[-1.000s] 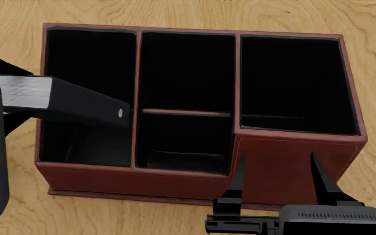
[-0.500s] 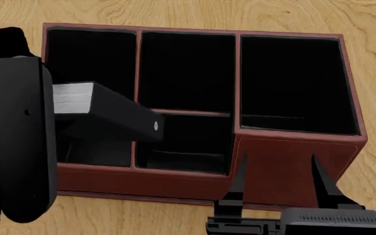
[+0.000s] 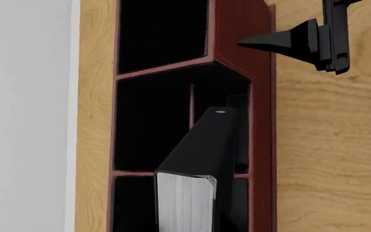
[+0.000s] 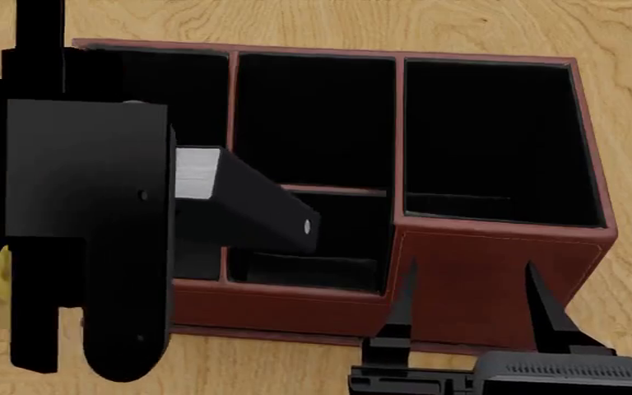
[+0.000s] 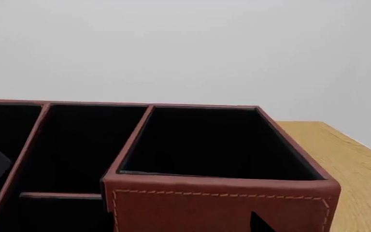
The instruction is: Pick up the book and place it in the back compartment of the caddy.
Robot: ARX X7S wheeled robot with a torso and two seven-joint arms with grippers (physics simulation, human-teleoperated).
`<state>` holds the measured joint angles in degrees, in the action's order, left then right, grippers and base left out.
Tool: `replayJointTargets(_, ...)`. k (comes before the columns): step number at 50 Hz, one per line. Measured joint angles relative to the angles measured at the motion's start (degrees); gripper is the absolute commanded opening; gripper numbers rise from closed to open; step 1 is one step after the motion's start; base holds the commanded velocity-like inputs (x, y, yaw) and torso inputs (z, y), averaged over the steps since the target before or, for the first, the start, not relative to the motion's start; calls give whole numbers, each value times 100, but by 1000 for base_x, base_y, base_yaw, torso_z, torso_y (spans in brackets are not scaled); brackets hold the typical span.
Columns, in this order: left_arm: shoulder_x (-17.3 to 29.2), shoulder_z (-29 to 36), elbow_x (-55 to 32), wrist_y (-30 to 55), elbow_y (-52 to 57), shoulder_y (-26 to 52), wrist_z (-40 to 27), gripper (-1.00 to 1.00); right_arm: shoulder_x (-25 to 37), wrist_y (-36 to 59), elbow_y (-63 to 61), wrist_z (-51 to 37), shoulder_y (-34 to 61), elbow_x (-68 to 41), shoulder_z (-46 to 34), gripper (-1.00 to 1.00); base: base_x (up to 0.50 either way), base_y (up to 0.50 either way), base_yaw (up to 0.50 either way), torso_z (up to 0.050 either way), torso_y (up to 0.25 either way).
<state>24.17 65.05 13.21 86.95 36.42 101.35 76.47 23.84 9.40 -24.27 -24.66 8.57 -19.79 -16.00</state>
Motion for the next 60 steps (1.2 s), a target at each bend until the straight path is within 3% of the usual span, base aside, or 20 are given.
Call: replayJointTargets(60, -953, 183, -135, -1024, -1519, -124, -484, -100, 92, -219, 64, -53, -140, -145, 159, 100, 0, 0, 0, 0, 1)
